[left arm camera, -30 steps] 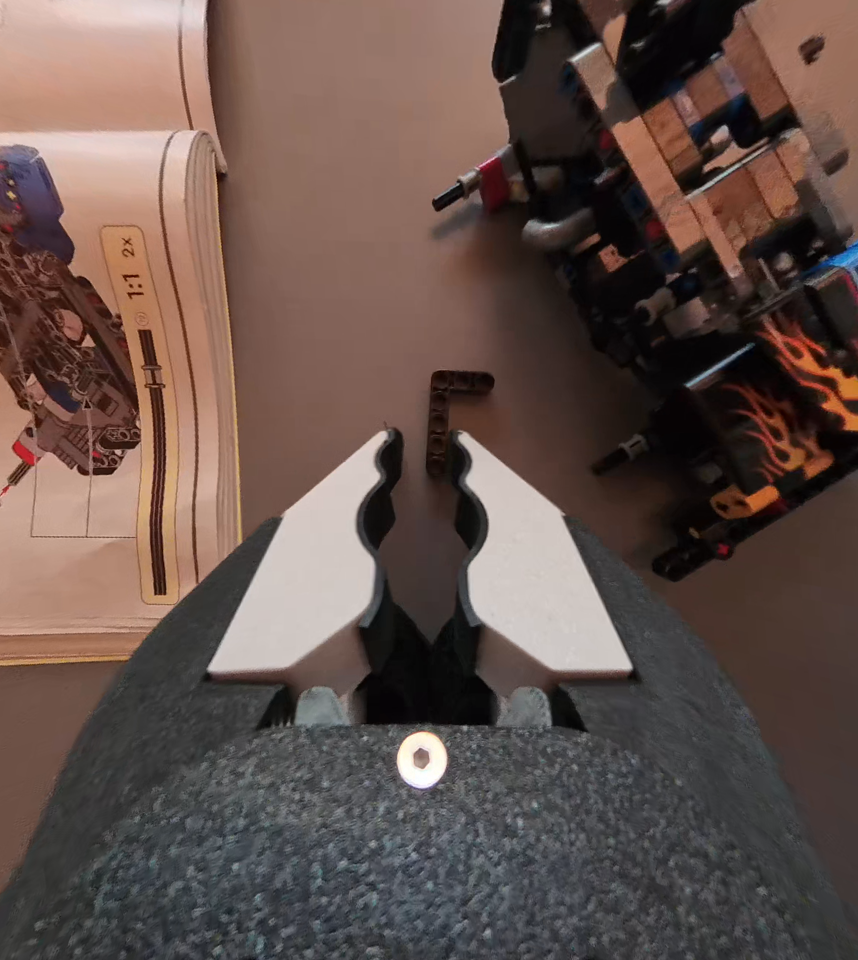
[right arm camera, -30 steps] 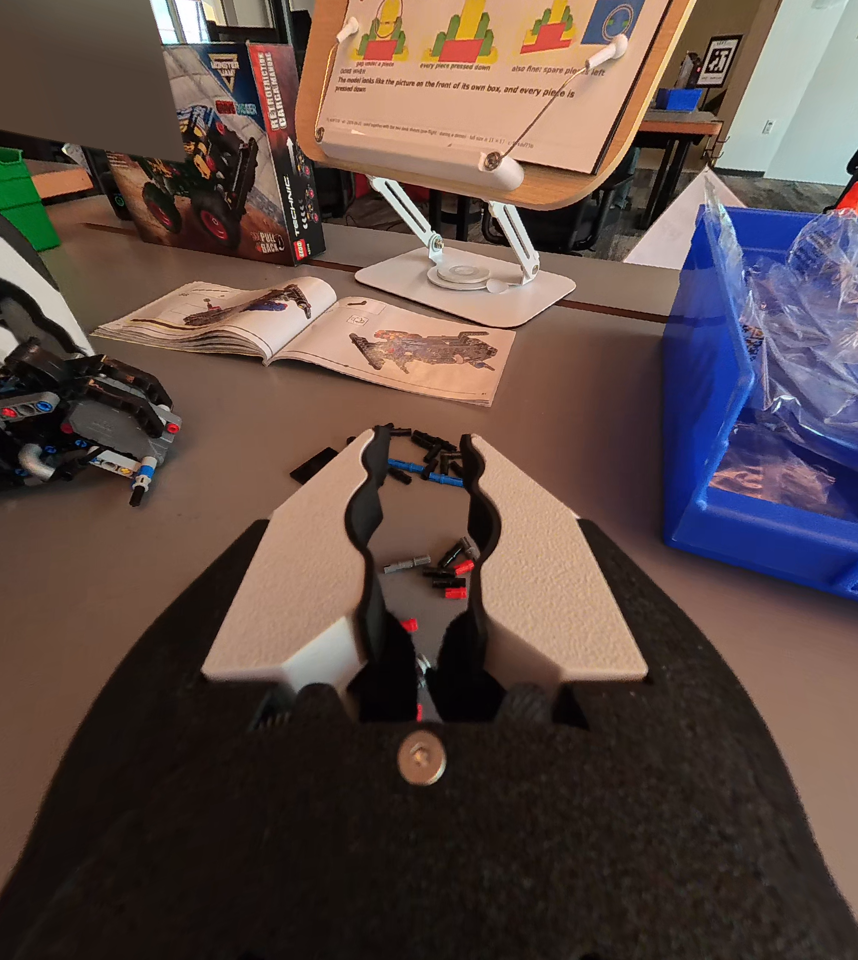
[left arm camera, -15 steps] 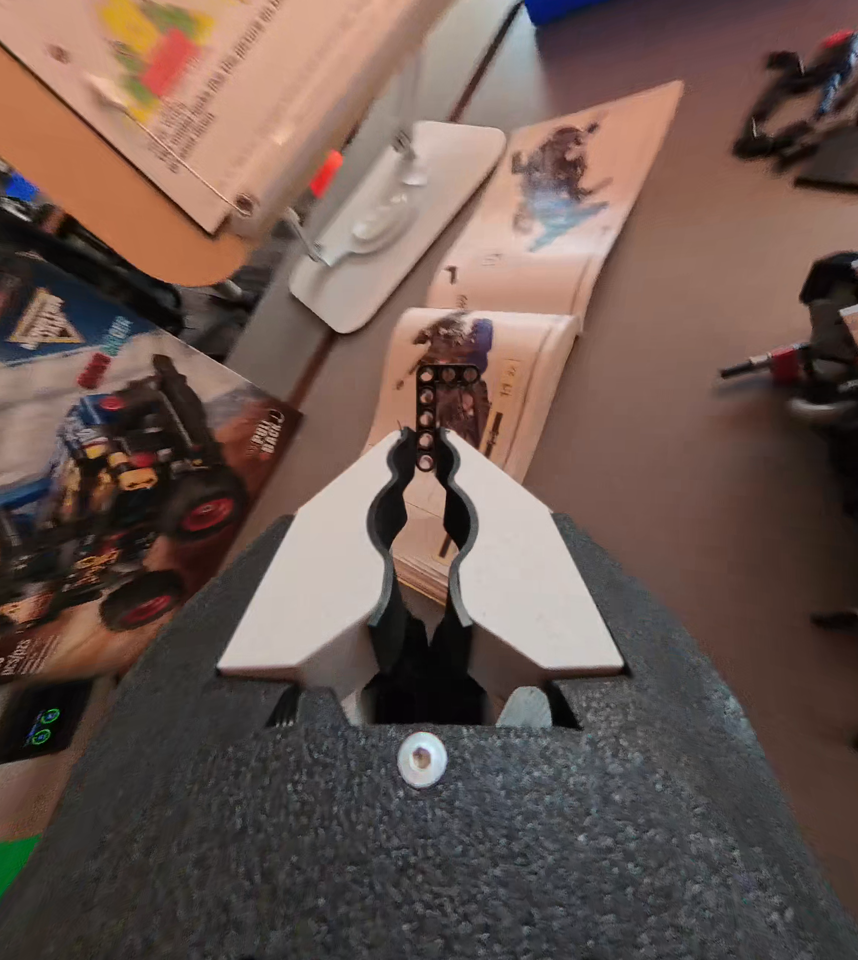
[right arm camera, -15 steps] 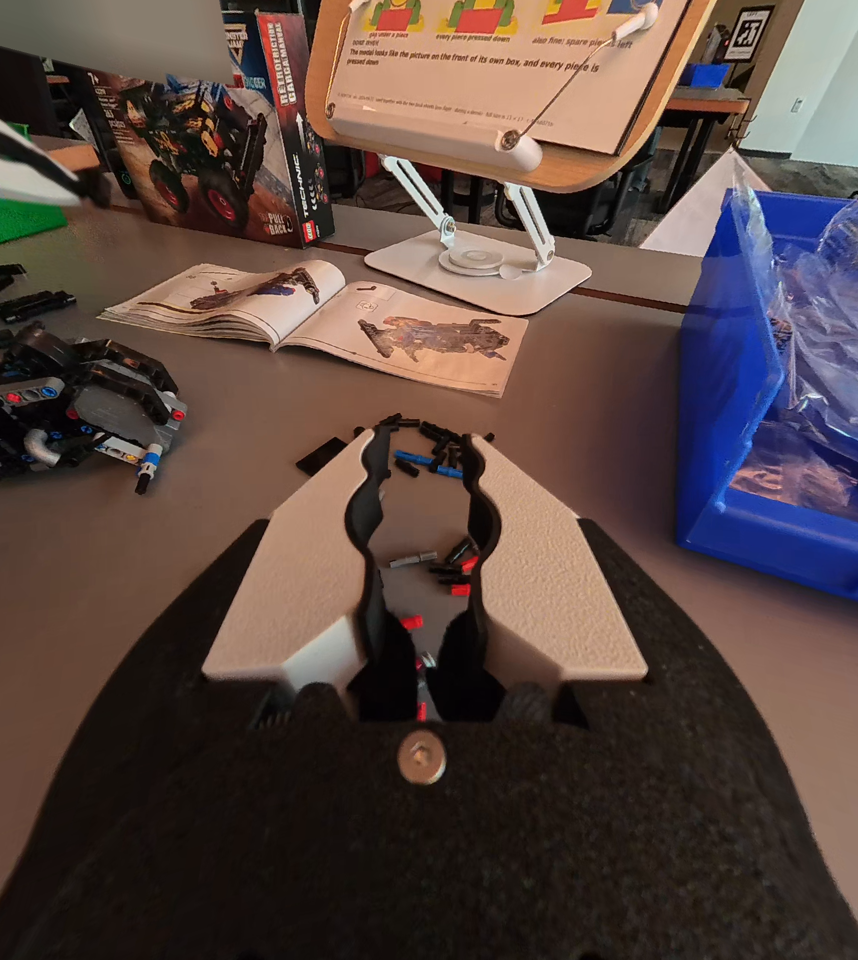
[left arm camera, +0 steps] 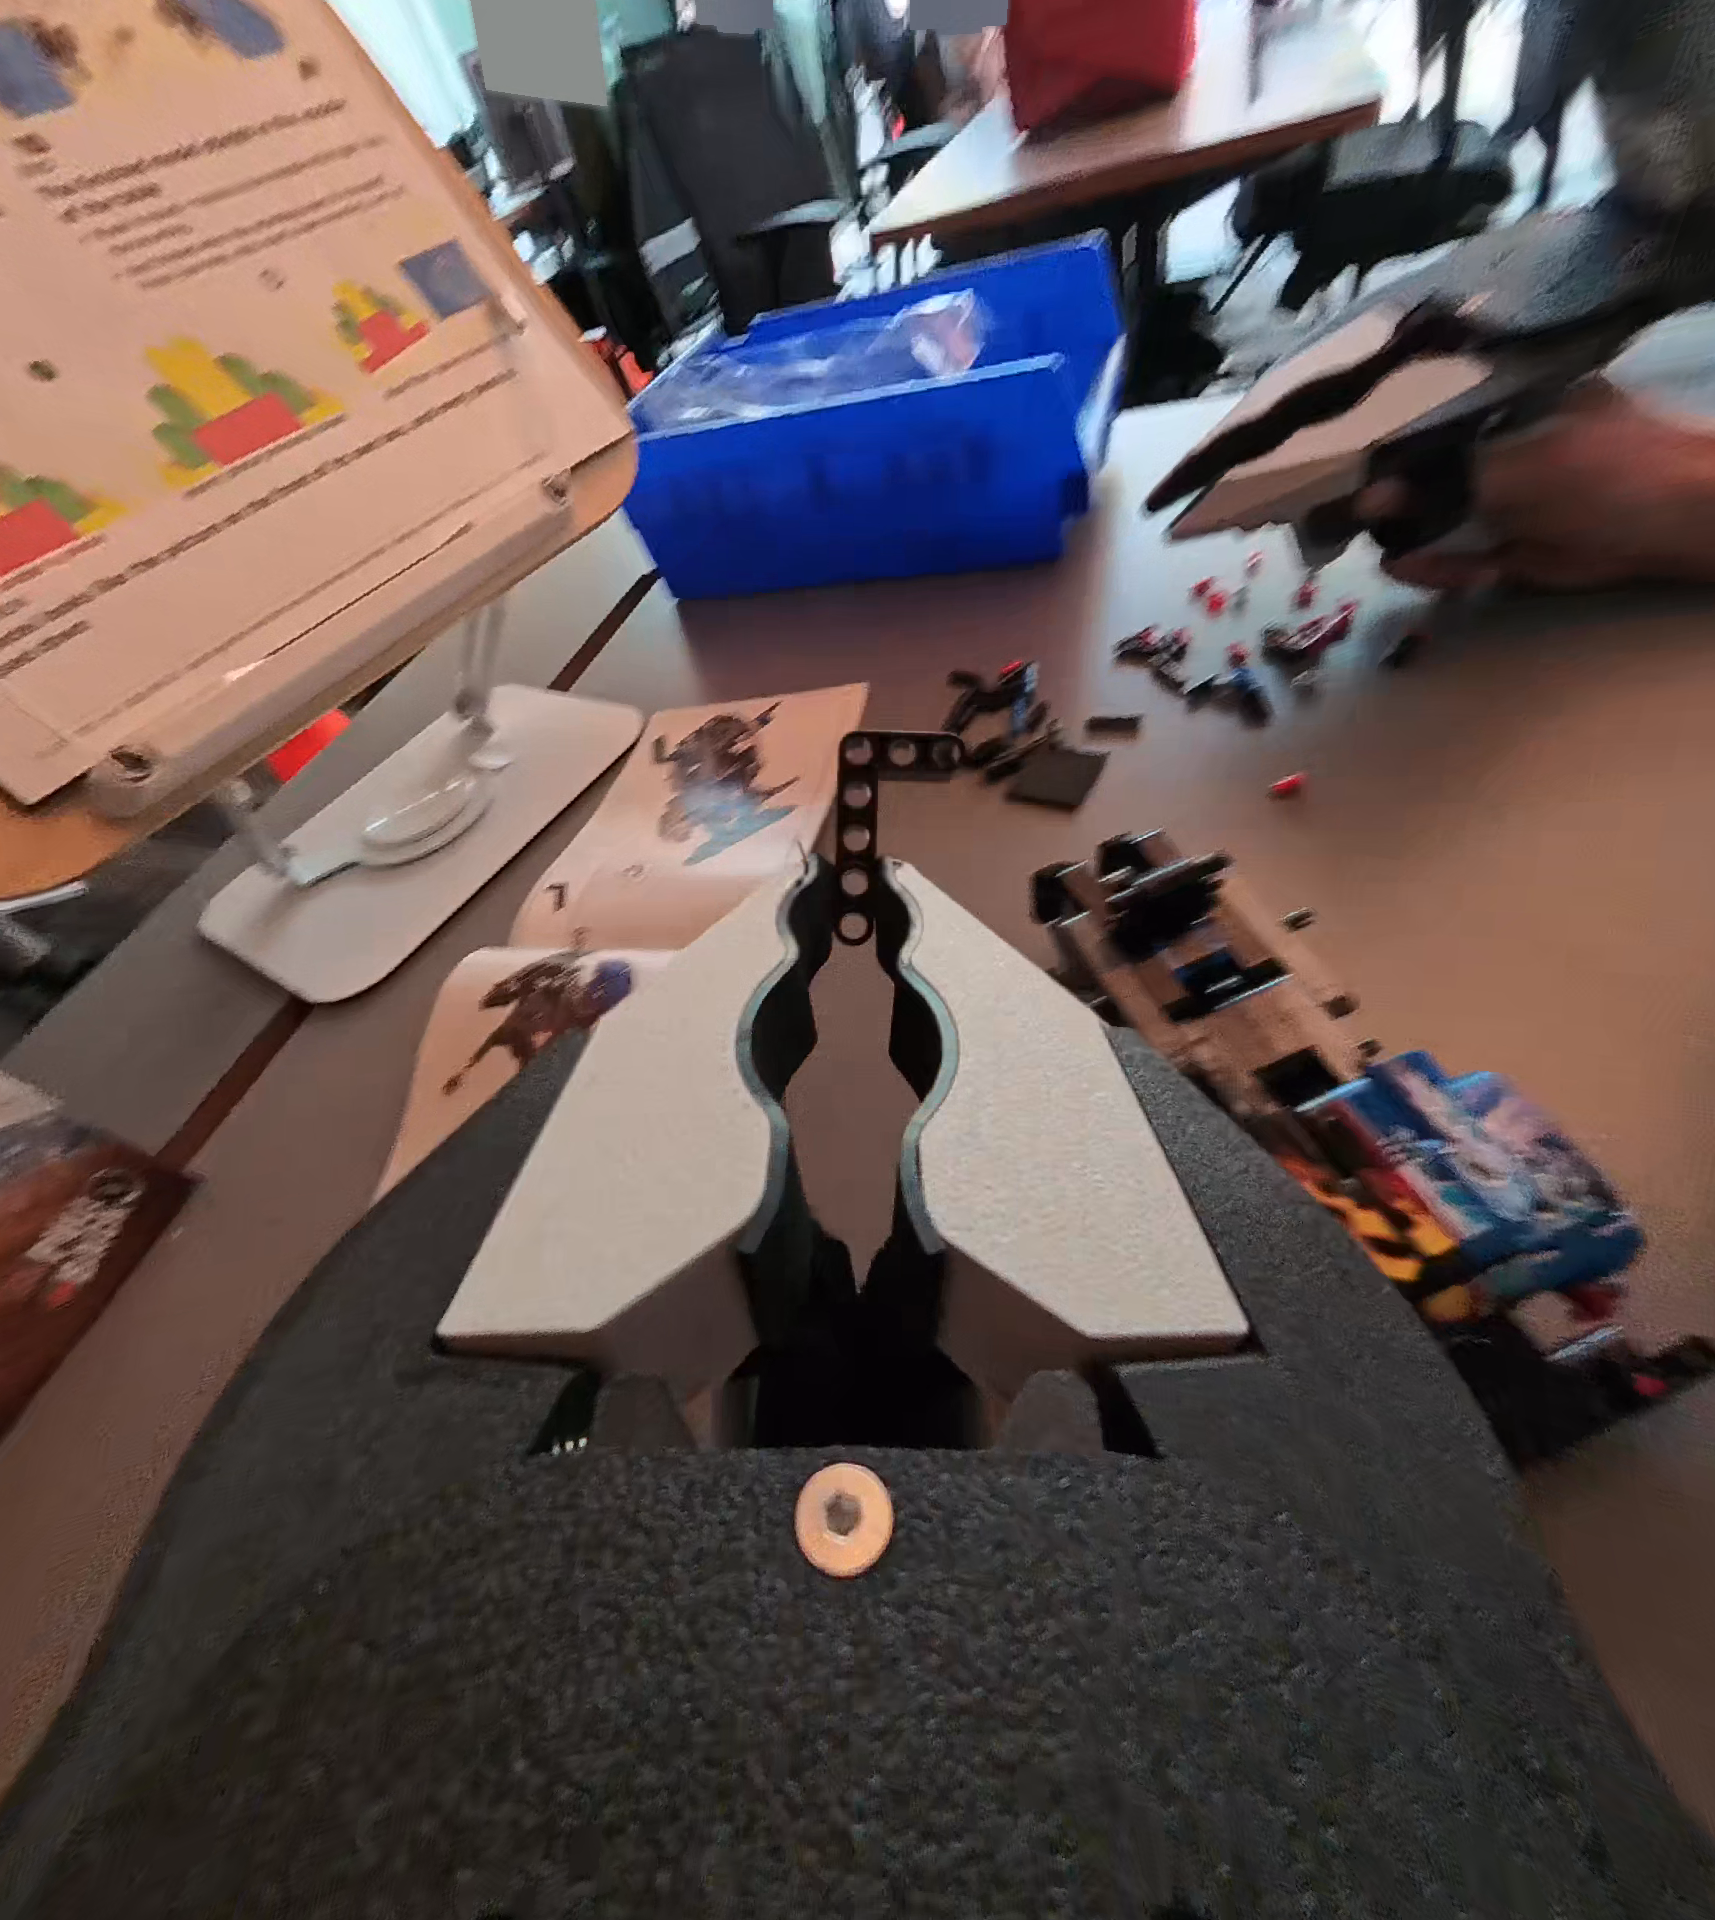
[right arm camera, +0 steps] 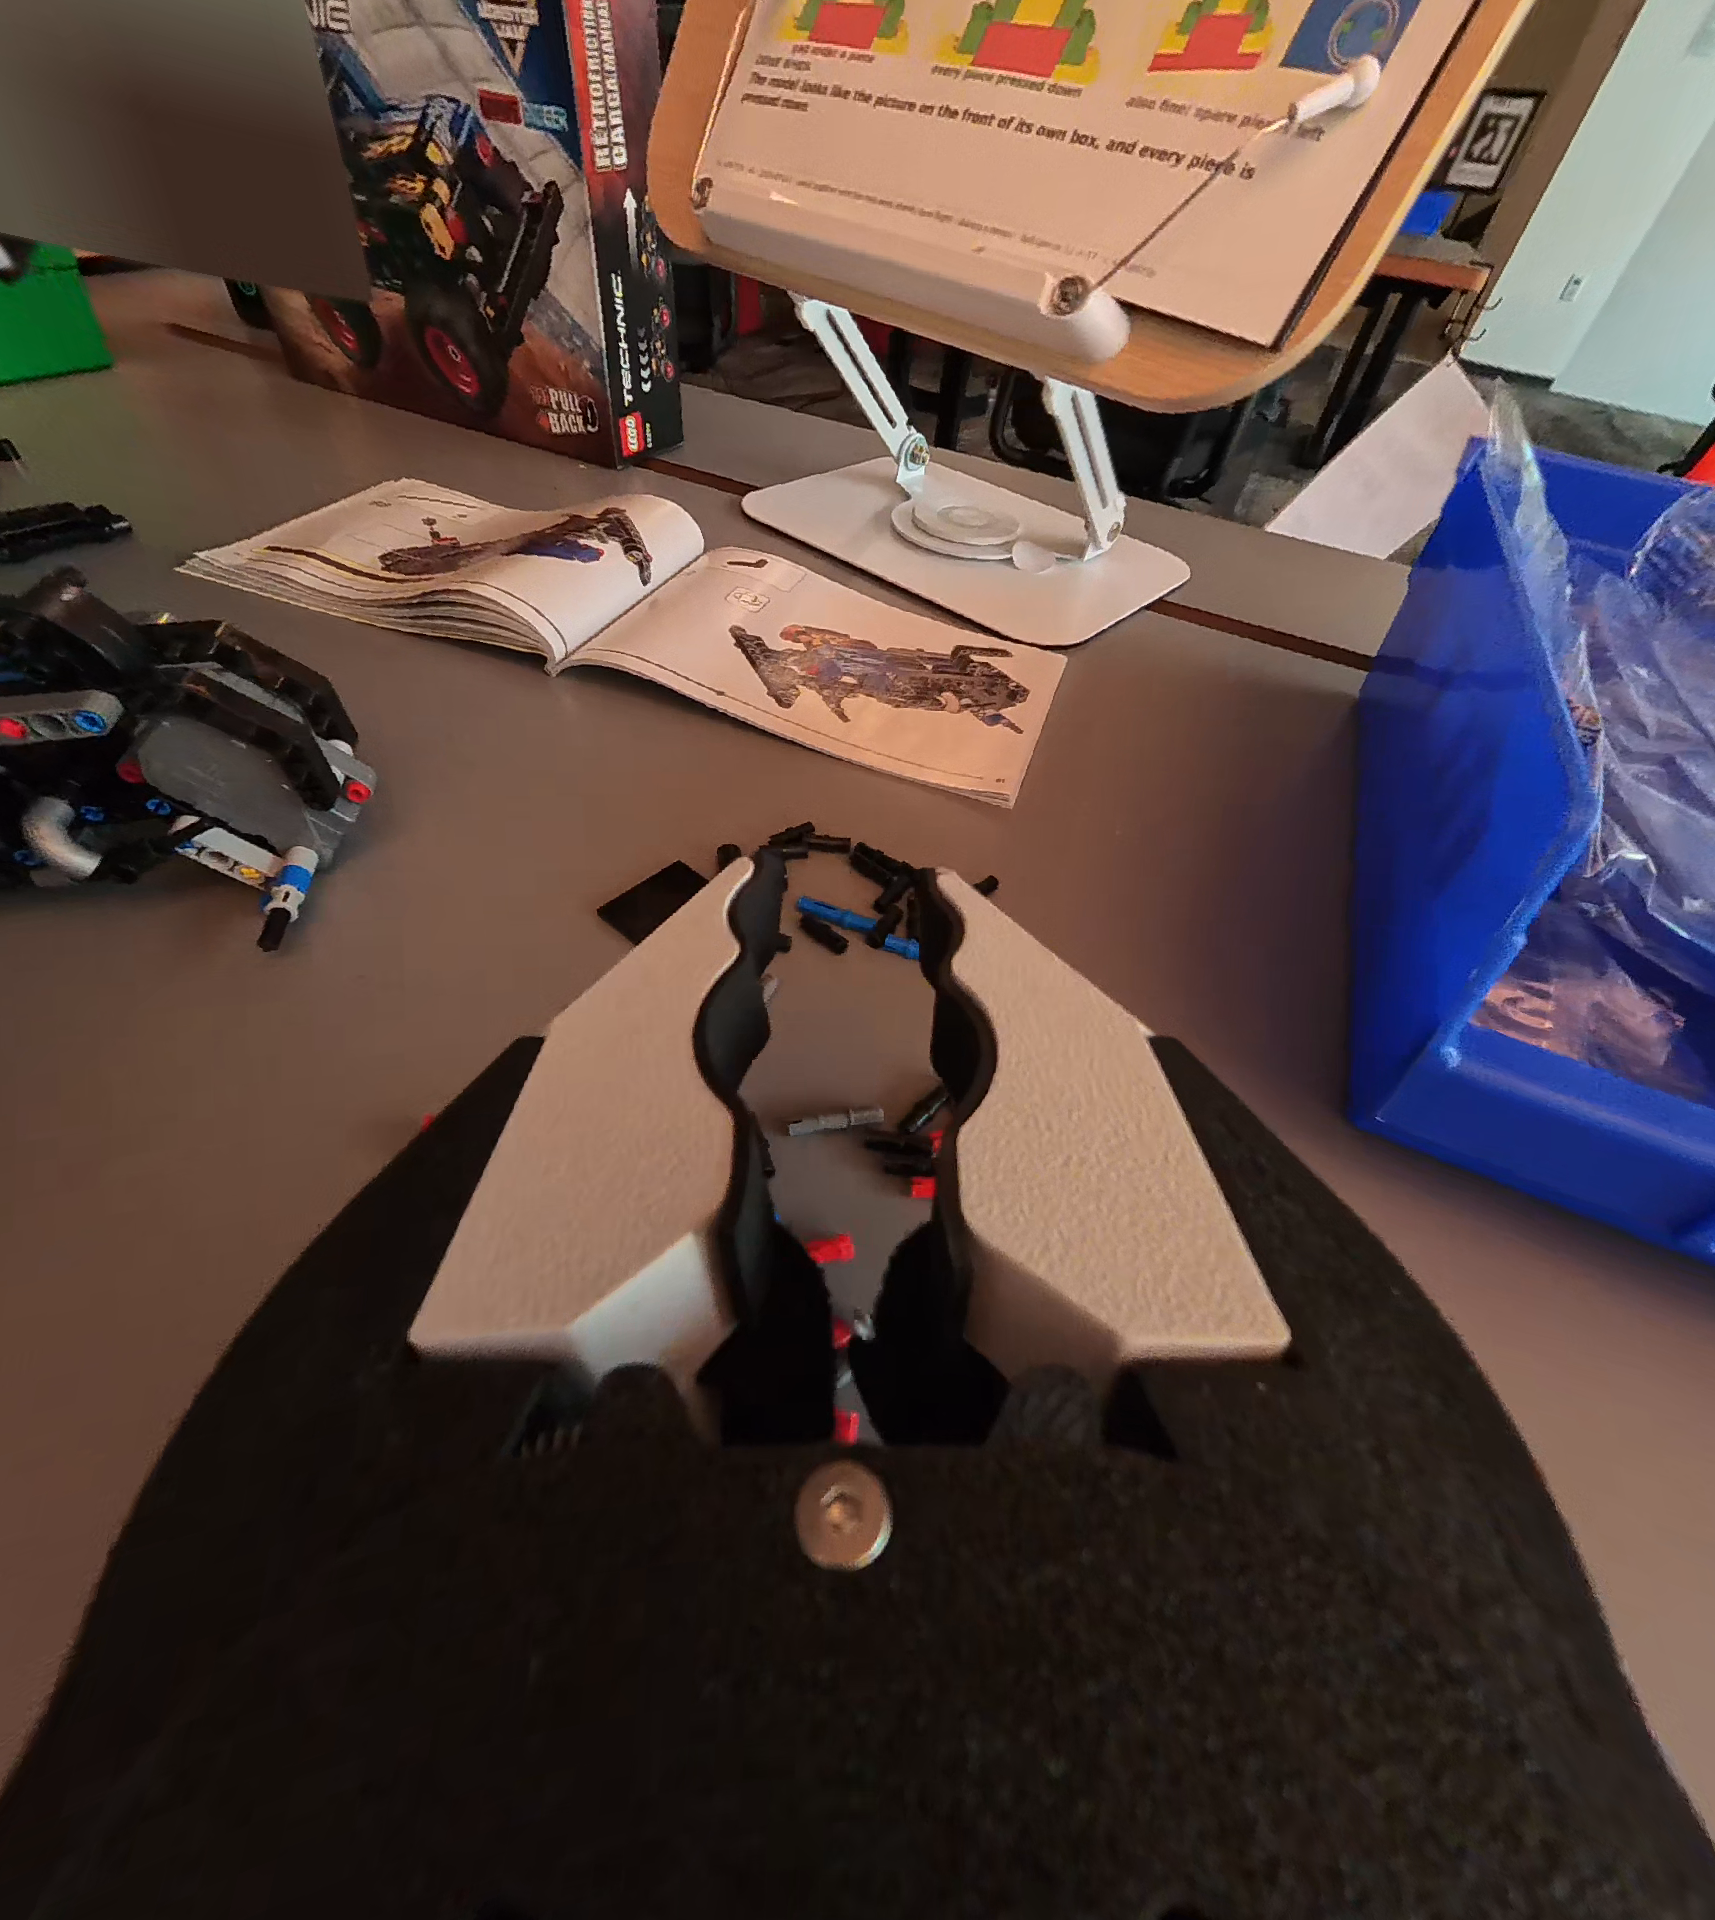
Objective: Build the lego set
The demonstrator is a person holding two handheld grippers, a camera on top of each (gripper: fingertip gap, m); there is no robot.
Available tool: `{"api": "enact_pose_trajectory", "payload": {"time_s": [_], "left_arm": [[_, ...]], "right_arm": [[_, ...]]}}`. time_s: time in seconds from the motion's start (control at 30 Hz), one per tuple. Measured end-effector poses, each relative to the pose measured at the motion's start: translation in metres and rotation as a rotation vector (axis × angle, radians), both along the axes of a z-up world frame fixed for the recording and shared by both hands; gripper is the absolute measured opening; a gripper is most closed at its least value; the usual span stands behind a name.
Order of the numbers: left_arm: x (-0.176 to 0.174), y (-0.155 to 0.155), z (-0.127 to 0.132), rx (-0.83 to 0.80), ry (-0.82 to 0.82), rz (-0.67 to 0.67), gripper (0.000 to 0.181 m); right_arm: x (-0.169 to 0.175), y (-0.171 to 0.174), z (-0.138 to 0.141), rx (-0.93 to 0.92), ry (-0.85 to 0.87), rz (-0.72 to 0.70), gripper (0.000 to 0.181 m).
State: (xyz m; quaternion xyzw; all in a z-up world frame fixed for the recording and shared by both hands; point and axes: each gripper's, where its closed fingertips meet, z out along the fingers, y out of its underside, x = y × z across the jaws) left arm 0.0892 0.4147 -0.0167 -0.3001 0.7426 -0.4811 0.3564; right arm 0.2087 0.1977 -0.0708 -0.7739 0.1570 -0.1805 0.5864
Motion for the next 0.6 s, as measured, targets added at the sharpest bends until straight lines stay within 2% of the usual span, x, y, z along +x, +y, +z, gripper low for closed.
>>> {"api": "enact_pose_trajectory", "payload": {"time_s": [0.07, 0.17, 0.27, 0.37, 0.47, 0.6], "left_arm": [[-0.009, -0.010, 0.008, -0.062, -0.014, -0.049, 0.006], [-0.023, -0.027, 0.018, -0.105, -0.005, -0.139, 0.005], [-0.042, -0.052, 0.034, -0.232, 0.024, -0.274, 0.005], [-0.061, -0.073, 0.044, -0.342, 0.078, -0.412, 0.006], [-0.080, -0.088, 0.059, -0.536, 0.131, -0.576, 0.006], [-0.108, -0.097, 0.087, -0.855, 0.214, -0.829, 0.006]], "right_arm": [[-0.008, 0.003, 0.003, 0.019, 0.021, 0.038, 0.022], [-0.029, 0.017, 0.029, 0.100, 0.059, 0.137, 0.018], [-0.075, 0.042, 0.059, 0.122, 0.068, 0.354, 0.021], [-0.121, 0.068, 0.075, 0.055, -0.042, 0.556, 0.022], [-0.159, 0.099, 0.091, 0.072, -0.077, 0.747, 0.026], [-0.202, 0.127, 0.125, 0.235, -0.006, 0.963, 0.026]]}}
